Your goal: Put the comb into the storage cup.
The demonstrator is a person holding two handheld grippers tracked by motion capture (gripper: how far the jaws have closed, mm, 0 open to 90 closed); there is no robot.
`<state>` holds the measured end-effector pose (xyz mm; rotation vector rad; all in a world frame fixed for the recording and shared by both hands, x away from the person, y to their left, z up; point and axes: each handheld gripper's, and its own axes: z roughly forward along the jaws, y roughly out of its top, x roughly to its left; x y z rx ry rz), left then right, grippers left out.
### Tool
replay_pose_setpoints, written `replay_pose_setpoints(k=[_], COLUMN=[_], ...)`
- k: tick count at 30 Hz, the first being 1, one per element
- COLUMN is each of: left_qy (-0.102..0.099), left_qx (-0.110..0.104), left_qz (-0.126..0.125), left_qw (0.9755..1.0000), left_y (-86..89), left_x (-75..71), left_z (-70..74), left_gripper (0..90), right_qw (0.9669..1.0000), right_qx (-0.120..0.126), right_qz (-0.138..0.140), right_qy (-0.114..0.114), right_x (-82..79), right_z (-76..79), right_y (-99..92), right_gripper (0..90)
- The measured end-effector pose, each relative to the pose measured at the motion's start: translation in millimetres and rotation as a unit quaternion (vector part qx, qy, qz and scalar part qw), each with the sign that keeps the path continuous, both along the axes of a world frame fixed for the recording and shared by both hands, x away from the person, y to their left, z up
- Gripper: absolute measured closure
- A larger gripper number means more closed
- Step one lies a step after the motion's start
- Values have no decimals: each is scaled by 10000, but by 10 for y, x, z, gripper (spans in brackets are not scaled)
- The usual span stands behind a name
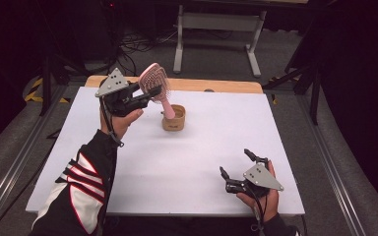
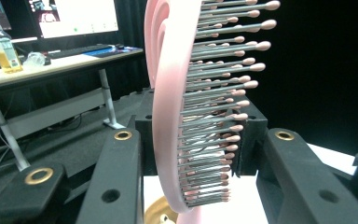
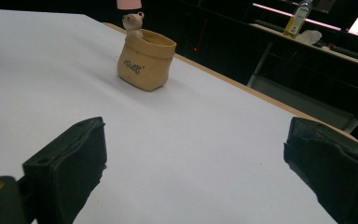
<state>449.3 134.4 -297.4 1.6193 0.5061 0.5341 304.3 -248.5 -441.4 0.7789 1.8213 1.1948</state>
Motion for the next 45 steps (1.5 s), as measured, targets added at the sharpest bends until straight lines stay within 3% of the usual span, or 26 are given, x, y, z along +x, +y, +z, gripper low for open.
replay_pose_setpoints(k=[9, 18, 26, 33, 37, 41, 45], left_qy=[-42, -23, 68, 283, 286, 438, 446], left_qx=[82, 207, 263, 346, 454, 503, 631], left_qz=[2, 29, 77, 127, 192, 154, 203], left_qw=[10000, 9998, 9996, 9989, 9984, 9977, 9968], left_y=[-109, -228, -288, -363, -419, -501, -548], left_x=[90, 176, 272, 486, 550, 655, 677], left_z=[116, 137, 79, 23, 21, -31, -67], left_gripper=[637, 637, 637, 637, 637, 637, 637], right_qw=[10000, 10000, 9999, 9999, 9999, 9998, 9995], right_qx=[22, 49, 47, 93, 88, 208, 316], right_qz=[16, 6, 35, 56, 49, 37, -7], right_qy=[11, -66, -87, -83, -37, 10, 83], right_x=[2, -10, -18, -22, -11, 8, 37], right_z=[1, 13, 23, 32, 23, 31, 24], right_y=[-8, -8, -6, -14, -18, -58, -97], right_gripper=[61, 61, 61, 63, 64, 66, 69])
